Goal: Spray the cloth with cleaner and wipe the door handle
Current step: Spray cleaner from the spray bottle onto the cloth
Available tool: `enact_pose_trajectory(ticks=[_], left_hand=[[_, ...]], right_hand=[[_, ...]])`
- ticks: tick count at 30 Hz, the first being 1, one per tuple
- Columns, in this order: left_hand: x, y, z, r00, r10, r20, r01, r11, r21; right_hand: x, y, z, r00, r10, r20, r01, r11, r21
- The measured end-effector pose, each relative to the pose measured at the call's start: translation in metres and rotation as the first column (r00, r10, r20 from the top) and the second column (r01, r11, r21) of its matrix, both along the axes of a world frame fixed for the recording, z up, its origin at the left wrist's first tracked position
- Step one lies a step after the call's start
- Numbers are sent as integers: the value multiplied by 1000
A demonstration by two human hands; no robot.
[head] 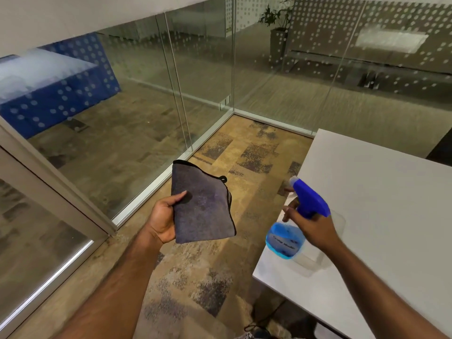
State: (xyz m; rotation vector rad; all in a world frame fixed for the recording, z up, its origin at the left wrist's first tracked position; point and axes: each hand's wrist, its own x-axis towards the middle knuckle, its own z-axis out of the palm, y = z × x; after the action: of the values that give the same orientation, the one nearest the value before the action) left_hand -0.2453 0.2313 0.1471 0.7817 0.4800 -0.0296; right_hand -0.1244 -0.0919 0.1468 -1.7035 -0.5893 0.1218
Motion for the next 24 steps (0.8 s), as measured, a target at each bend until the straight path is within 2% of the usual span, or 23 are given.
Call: enact_pose_trajectory(ticks=[9, 13, 19, 24], left_hand=[[10, -7, -11, 1000, 1, 5, -1, 1000, 21], [10, -13, -11, 1000, -4, 19, 3, 1000, 30], [9, -18, -13, 1000, -11, 18, 10, 999, 30], [9, -20, -17, 1000, 1, -30, 0, 1000, 22]], right_hand=[[55, -38, -20, 991, -134, -6, 131, 979, -155], [57, -48, -44, 990, -141, -24, 132, 966, -223], [49, -59, -81, 952, -297, -76, 280, 943, -182], [44, -57, -92, 935, -334, -115, 314, 935, -167]])
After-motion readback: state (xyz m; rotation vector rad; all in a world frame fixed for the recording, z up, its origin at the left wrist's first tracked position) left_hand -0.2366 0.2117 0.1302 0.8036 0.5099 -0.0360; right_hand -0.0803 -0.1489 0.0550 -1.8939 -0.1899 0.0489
